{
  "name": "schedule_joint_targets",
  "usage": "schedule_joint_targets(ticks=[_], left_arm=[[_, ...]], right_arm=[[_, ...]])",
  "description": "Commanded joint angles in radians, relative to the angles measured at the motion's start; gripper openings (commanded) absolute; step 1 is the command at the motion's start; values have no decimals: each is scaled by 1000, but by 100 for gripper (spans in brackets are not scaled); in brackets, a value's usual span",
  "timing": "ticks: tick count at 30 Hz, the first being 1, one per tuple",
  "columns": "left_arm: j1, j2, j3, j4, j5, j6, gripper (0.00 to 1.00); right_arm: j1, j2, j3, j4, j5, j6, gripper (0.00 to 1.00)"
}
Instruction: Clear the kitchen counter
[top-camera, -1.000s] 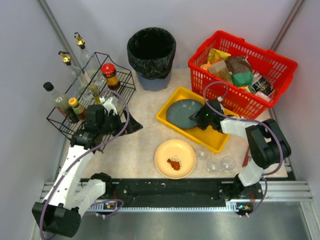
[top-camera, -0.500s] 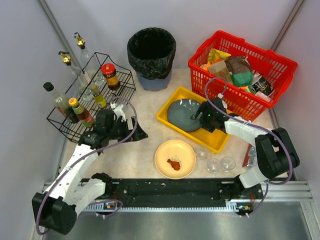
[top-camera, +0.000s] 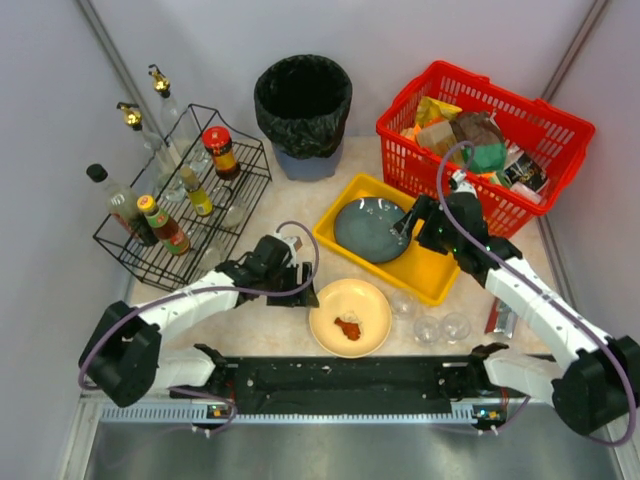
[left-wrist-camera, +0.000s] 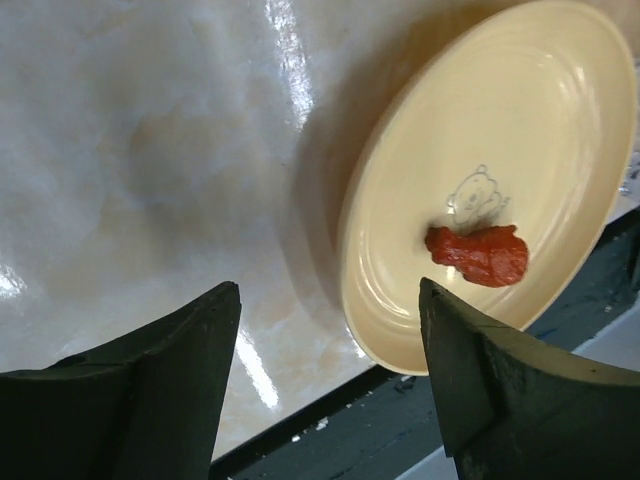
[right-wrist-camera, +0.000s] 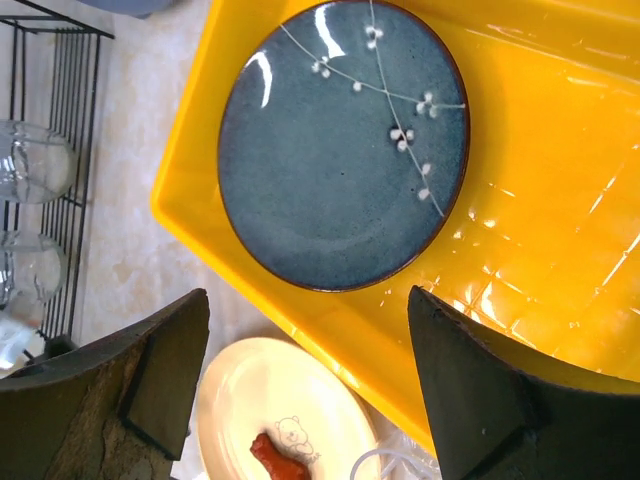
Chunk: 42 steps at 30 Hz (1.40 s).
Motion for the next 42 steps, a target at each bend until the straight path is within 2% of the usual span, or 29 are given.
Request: schedule_joint_targets(ticks=[1,6,11,15,18,20,25,31,37,42], left_arm=[[-31,85,-1,131,-53,-32,72],[-51,186,27,168,-52,-20,58],[-51,238,14,228,-7,17,36],[-58,255,7,251,7,42,22],[-58,249,13,236,-21,55,7],[-58,225,17,221,-48,65,0],[-59,125,45,153,-127,95,0],[-54,40,171,-52,-242,155,0],[-27,-10,312,-218,-228,137,0],[-21,-29,451,-287,-217,86,0]], right_arm=[[12,-88,-23,-49,-10,-45,78],[10,-123,-32,-63,-19,-46,77],[7,-128,-37,-57,-82,-14,77],[9,-141,-43,-55,-105,-5,77],[7,-157,-48,-55,-119,-14,77],[4,-158,-49,-55,-140,-13,77],[3,-160,-49,-58,-183,-14,77],[3,-125,-22,-55,-274,-69,79],[9,-77,8,-25,-400,-149,83],[27,-43,34,31,-498,-155,83]])
